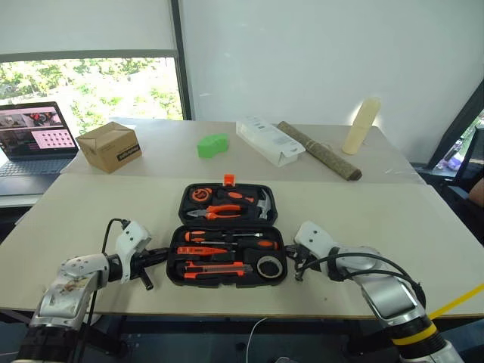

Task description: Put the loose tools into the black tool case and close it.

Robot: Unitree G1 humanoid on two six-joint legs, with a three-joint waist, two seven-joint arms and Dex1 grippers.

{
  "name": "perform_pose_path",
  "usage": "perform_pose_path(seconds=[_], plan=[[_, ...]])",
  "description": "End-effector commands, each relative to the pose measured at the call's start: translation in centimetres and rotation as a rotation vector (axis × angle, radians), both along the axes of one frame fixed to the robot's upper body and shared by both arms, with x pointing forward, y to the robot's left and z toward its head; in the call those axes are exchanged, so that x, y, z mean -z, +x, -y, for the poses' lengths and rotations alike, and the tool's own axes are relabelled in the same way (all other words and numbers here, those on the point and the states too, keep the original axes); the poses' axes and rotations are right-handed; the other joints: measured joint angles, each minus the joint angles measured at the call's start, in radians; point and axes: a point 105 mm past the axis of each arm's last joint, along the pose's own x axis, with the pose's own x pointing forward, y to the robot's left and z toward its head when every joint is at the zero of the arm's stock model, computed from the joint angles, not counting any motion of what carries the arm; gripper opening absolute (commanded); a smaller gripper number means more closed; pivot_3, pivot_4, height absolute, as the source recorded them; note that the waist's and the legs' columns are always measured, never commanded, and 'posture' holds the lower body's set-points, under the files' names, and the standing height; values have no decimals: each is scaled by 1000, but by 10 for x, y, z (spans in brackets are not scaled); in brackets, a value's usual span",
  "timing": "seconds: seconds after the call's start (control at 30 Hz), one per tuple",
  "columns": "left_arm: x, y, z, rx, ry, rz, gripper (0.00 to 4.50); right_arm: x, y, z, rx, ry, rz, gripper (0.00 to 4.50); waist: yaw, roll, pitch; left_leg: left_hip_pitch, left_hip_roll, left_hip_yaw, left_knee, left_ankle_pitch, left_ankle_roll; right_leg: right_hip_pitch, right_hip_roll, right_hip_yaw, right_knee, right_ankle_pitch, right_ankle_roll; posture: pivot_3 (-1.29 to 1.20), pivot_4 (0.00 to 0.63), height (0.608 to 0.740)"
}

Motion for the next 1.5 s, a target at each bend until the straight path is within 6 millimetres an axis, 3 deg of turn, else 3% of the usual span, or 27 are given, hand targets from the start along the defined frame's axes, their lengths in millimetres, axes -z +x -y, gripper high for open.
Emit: perform_pose_path(seconds=[0.03,0.07,0.1,0.2,0.27,0.33,0.47,0.53,0.67,0.83,1.0,1.1,1.2,1.43,1.5], plan=[[10,-2,-11,-42,49,-37,55,-14,-10,-6,-55,55,19,0,1,0,0,1,0,0,0,0,0,1,0,0,0,0,0,0,150,740],[2,4,-20,-94,37,-13,55,-18,-10,-2,-36,82,-8,0,0,0,0,3,0,0,-1,0,1,3,0,0,-1,0,0,0,150,740],[-5,7,-26,-125,18,-2,11,-21,-14,1,-38,110,-45,287,-1,0,0,7,0,0,-2,-2,3,7,0,0,-2,-1,-1,0,150,740],[-19,10,-38,-176,-30,-111,726,-47,-17,3,-53,220,-102,1148,-4,-1,1,10,1,-1,-2,-4,7,8,0,0,-1,-1,-2,0,150,740],[-30,10,-40,-175,-92,-186,1624,-59,-19,3,-65,266,-176,1967,-6,-2,1,10,2,-2,-2,-3,5,8,2,-1,1,1,-4,0,150,740],[-50,16,-37,-169,-205,-240,2226,-69,-21,3,-80,287,-290,2539,-3,-1,2,11,3,-2,-2,-2,3,8,3,-1,2,1,-6,0,150,740],[-71,51,-36,-279,-248,-300,3658,-78,8,9,90,258,-460,3903,6,-2,2,12,2,-5,-2,2,2,10,2,-3,3,2,-7,0,150,740],[-77,66,-28,-305,-288,-321,3687,-85,28,7,166,290,-483,4434,8,-3,2,12,1,-4,-2,3,2,10,2,-4,3,2,-7,0,150,740],[-80,93,-13,-372,-333,-358,3687,-86,62,5,303,281,-481,4434,4,-3,2,9,0,-2,-2,3,2,9,2,-4,3,3,-7,0,150,740],[-72,110,-2,-411,-288,-379,3687,-82,99,3,450,309,-452,4434,-11,-3,2,-5,-2,1,-4,7,-5,-4,2,-5,1,3,-5,0,150,740],[-67,113,2,-411,-268,-400,3687,-73,110,-3,480,289,-458,4434,-26,-3,2,-10,-3,2,-6,8,-6,-10,0,-8,1,3,-4,0,150,740],[-65,112,3,-405,-260,-418,3687,-67,108,-8,465,269,-486,3740,-30,-3,2,-10,-3,2,-6,8,-6,-10,0,-8,1,3,-4,0,150,740],[-62,111,2,-416,-241,-435,2908,-57,105,-11,458,229,-508,2722,-31,-3,2,-10,-3,3,-5,8,-7,-9,0,-7,1,3,-4,0,150,740],[-58,107,-1,-412,-240,-465,436,-55,105,-12,465,235,-533,344,-27,-2,2,-8,-2,2,-3,9,-8,-8,0,-6,6,3,-4,0,150,740],[-58,107,-1,-412,-251,-460,33,-58,107,-14,451,262,-517,0,-26,-2,2,-6,-2,2,-3,10,-7,-6,-1,-6,7,3,-4,0,150,740]])
